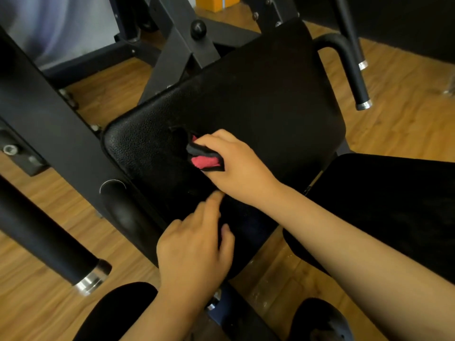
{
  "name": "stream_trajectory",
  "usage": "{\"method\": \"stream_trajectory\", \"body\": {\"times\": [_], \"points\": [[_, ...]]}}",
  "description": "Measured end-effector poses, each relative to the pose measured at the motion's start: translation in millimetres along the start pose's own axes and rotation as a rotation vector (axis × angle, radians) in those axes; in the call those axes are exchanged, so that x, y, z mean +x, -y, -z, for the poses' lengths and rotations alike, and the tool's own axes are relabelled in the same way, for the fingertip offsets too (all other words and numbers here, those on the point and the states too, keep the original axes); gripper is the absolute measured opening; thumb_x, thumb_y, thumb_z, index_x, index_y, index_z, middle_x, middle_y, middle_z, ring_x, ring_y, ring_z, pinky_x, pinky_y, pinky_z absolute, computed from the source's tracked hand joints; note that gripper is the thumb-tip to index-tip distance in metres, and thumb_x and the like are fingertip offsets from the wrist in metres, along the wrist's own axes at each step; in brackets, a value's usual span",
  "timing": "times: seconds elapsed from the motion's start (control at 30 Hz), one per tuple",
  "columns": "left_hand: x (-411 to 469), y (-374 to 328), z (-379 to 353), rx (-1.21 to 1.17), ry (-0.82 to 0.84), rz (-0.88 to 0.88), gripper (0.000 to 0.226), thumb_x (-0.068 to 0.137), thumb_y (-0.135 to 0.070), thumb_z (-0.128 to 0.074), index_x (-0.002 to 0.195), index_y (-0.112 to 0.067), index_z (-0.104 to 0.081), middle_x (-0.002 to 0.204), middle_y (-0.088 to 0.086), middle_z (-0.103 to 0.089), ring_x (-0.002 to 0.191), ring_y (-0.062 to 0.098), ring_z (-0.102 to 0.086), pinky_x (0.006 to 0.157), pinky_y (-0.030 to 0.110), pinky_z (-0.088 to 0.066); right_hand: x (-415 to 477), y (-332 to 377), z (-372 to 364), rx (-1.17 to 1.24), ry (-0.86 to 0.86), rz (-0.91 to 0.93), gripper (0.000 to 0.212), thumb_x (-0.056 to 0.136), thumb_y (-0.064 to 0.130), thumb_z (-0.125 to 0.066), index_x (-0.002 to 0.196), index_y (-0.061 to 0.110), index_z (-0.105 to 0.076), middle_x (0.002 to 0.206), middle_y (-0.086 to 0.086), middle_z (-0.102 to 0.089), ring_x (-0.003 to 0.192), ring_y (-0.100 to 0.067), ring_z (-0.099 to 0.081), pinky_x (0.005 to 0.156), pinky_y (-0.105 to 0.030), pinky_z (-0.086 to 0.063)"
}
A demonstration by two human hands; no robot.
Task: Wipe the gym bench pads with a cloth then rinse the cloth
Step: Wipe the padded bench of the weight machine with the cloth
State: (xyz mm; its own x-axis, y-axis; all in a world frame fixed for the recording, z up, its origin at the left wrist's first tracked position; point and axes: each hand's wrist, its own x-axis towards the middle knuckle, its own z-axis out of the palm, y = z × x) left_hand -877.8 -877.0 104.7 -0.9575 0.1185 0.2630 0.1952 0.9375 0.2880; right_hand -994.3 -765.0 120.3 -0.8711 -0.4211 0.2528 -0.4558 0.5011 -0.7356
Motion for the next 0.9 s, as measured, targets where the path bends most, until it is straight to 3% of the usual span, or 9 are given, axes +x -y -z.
{"method": "stream_trajectory", "body": {"times": [0.1,0.17,0.23,0.33,0.5,0.57,0.67,0.8,0.9], "points": [[19,-12,13,-0.301,-0.041,0.256,0.057,0.086,-0.037,-0.055,0.137,-0.034,-0.029,0.112,-0.022,-0.053,0.08,-0.003,-0.059,0.056,0.02,-0.042,-7,-2,11,0.017,-0.024,-0.025,0.036,0.081,0.011,-0.063,0.115,0.024,-0.061,0.104,0.007,-0.052,0.093,-0.013,-0.059,0.083,-0.041,-0.05],[31,-8,13,-0.467,-0.101,0.322,0.064,0.086,-0.035,-0.058,0.14,-0.035,-0.024,0.121,-0.022,-0.047,0.089,-0.003,-0.057,0.065,0.024,-0.044,-10,-3,19,0.007,-0.038,-0.042,0.033,0.082,0.013,-0.065,0.113,0.024,-0.062,0.101,0.008,-0.051,0.092,-0.01,-0.058,0.083,-0.037,-0.05],[44,0,18,-0.58,-0.15,0.322,0.064,0.088,-0.03,-0.06,0.143,-0.03,-0.025,0.125,-0.018,-0.046,0.093,-0.002,-0.058,0.071,0.024,-0.049,-13,-3,27,0.0,-0.044,-0.059,0.031,0.084,0.016,-0.067,0.113,0.024,-0.062,0.099,0.009,-0.051,0.091,-0.005,-0.057,0.082,-0.029,-0.049],[59,4,29,-0.712,-0.107,0.306,0.052,0.093,-0.027,-0.057,0.14,-0.026,-0.035,0.123,-0.015,-0.049,0.09,-0.01,-0.057,0.071,0.01,-0.047,-17,3,38,-0.005,-0.045,-0.072,0.029,0.086,0.018,-0.067,0.114,0.024,-0.062,0.1,0.009,-0.052,0.091,-0.002,-0.056,0.081,-0.025,-0.048],[80,-6,44,-0.967,0.027,0.337,0.031,0.094,-0.038,-0.053,0.123,-0.031,-0.046,0.115,-0.007,-0.062,0.09,0.003,-0.066,0.083,0.033,-0.056,-11,26,53,-0.013,-0.075,-0.063,0.036,0.083,0.013,-0.067,0.117,0.023,-0.06,0.106,0.008,-0.051,0.094,-0.002,-0.056,0.082,-0.021,-0.048],[88,-13,50,-1.081,0.089,0.354,0.026,0.094,-0.037,-0.053,0.119,-0.031,-0.049,0.111,-0.004,-0.065,0.092,0.006,-0.068,0.081,0.033,-0.058,-8,35,58,-0.017,-0.078,-0.066,0.039,0.082,0.013,-0.066,0.119,0.023,-0.059,0.108,0.008,-0.049,0.095,-0.002,-0.055,0.082,-0.02,-0.049],[98,-19,54,-1.068,0.099,0.317,0.022,0.096,-0.035,-0.053,0.117,-0.028,-0.053,0.105,-0.006,-0.066,0.094,0.001,-0.066,0.078,0.027,-0.057,-5,44,62,-0.055,-0.049,-0.071,0.043,0.084,0.018,-0.066,0.125,0.022,-0.056,0.115,0.006,-0.047,0.101,-0.007,-0.055,0.086,-0.028,-0.052],[117,-30,60,-0.956,0.071,0.31,0.014,0.099,-0.031,-0.049,0.111,-0.025,-0.053,0.089,-0.008,-0.064,0.076,-0.01,-0.06,0.065,0.009,-0.044,0,52,74,-0.089,-0.045,-0.107,0.044,0.087,0.026,-0.066,0.128,0.021,-0.053,0.119,0.005,-0.047,0.103,-0.008,-0.056,0.089,-0.03,-0.051],[130,-45,74,-0.941,0.077,0.336,0.014,0.1,-0.026,-0.046,0.111,-0.02,-0.053,0.087,-0.007,-0.061,0.072,-0.011,-0.058,0.057,0.004,-0.04,1,65,92,-0.117,-0.075,-0.148,0.048,0.085,0.024,-0.067,0.13,0.02,-0.051,0.122,0.003,-0.046,0.106,-0.01,-0.054,0.091,-0.028,-0.049]]}}
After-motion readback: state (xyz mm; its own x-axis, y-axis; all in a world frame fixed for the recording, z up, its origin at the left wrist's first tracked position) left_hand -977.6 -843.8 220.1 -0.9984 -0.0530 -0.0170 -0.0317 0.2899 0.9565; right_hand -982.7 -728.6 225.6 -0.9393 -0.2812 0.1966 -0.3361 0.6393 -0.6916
